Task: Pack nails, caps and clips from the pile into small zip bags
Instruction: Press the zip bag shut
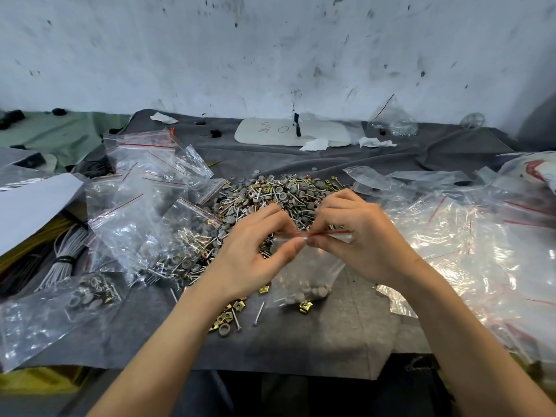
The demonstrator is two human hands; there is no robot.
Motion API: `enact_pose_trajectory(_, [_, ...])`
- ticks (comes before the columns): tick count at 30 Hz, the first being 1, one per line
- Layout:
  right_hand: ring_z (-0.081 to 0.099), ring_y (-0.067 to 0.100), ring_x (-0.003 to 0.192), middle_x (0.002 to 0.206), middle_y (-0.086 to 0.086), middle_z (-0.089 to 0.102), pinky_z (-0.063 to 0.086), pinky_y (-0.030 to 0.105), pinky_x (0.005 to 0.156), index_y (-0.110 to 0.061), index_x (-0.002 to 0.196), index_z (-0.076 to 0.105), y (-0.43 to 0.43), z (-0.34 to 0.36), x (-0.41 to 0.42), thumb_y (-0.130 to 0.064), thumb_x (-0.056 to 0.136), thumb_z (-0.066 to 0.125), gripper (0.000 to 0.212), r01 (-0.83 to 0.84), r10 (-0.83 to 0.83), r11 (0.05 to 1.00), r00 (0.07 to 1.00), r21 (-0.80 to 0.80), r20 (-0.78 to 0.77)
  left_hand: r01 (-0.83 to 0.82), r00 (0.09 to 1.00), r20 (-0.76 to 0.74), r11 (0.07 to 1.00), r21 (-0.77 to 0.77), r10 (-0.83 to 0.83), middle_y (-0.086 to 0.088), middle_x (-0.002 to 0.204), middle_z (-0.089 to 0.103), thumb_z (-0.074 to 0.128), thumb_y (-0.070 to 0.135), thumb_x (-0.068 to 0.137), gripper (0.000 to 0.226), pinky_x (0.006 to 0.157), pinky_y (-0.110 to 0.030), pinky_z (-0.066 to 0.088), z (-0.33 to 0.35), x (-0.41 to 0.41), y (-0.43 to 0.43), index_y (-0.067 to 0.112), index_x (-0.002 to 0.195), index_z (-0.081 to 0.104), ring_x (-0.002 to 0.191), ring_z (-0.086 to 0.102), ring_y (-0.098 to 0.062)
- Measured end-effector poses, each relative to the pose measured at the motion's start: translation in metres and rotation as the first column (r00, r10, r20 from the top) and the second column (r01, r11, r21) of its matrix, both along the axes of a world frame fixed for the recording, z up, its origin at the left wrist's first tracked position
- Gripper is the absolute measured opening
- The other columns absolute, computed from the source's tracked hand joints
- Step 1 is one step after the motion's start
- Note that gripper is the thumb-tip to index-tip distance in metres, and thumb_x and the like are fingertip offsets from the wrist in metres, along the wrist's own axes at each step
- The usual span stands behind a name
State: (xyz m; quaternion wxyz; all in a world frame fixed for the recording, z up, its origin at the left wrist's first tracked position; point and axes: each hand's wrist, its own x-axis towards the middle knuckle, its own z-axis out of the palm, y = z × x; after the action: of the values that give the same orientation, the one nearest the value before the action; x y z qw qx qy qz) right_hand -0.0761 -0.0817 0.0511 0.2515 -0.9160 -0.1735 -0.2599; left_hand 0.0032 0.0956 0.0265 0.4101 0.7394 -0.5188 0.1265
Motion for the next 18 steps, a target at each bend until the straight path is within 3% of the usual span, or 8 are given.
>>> enact_pose_trajectory(5, [0.051, 0.022, 0.087, 0.078, -0.008, 0.060, 0.043, 0.031, 0.074, -0.011, 0.080, 0.073, -0.005, 0.000, 0.001, -0.027, 0.075, 0.075, 0.017, 0.024, -0.022, 0.999, 0.997, 0.026, -0.074, 0.074, 0.996, -0.058, 0.997, -0.005, -0.074, -0.006, 0.076, 0.053, 0.051, 0.031, 0.091, 0.034, 0.061, -0.033, 0.042, 0.001, 0.003, -0.002, 0.002, 0.081, 0.065, 0.069, 0.052, -0.020])
enact_pose_trajectory(8, [0.051, 0.024, 0.082, 0.074, -0.008, 0.058, 0.045, 0.037, 0.071, -0.012, 0.073, 0.069, -0.007, -0.003, -0.001, -0.024, 0.077, 0.075, 0.014, -0.028, 0.034, 0.998, 0.994, 0.055, -0.109, 0.057, 0.996, -0.067, 0.998, 0.016, -0.055, -0.009, 0.075, 0.053, 0.048, 0.033, 0.091, 0.035, 0.062, -0.037, 0.042, -0.001, 0.003, -0.001, 0.004, 0.080, 0.063, 0.068, 0.051, -0.022])
enact_pose_trajectory(15, [0.054, 0.021, 0.081, 0.079, -0.002, 0.062, 0.047, 0.037, 0.069, -0.011, 0.077, 0.072, -0.011, -0.006, -0.001, -0.034, 0.074, 0.071, 0.023, 0.004, 0.024, 0.986, 0.986, 0.167, -0.164, 0.064, 0.994, -0.085, 0.998, 0.001, -0.064, -0.008, 0.074, 0.051, 0.048, 0.035, 0.090, 0.037, 0.061, -0.025, 0.037, 0.000, 0.004, 0.000, 0.003, 0.077, 0.061, 0.067, 0.047, -0.016])
enact_pose_trajectory(18, [0.053, 0.023, 0.081, 0.080, -0.001, 0.061, 0.045, 0.034, 0.069, -0.010, 0.075, 0.072, -0.012, -0.008, 0.001, -0.024, 0.074, 0.075, 0.014, 0.029, -0.011, 0.989, 0.992, 0.145, -0.126, 0.037, 0.995, -0.088, 0.999, 0.026, -0.035, -0.005, 0.075, 0.050, 0.047, 0.037, 0.090, 0.037, 0.062, -0.022, 0.035, 0.001, 0.002, 0.001, 0.005, 0.076, 0.060, 0.068, 0.046, -0.013])
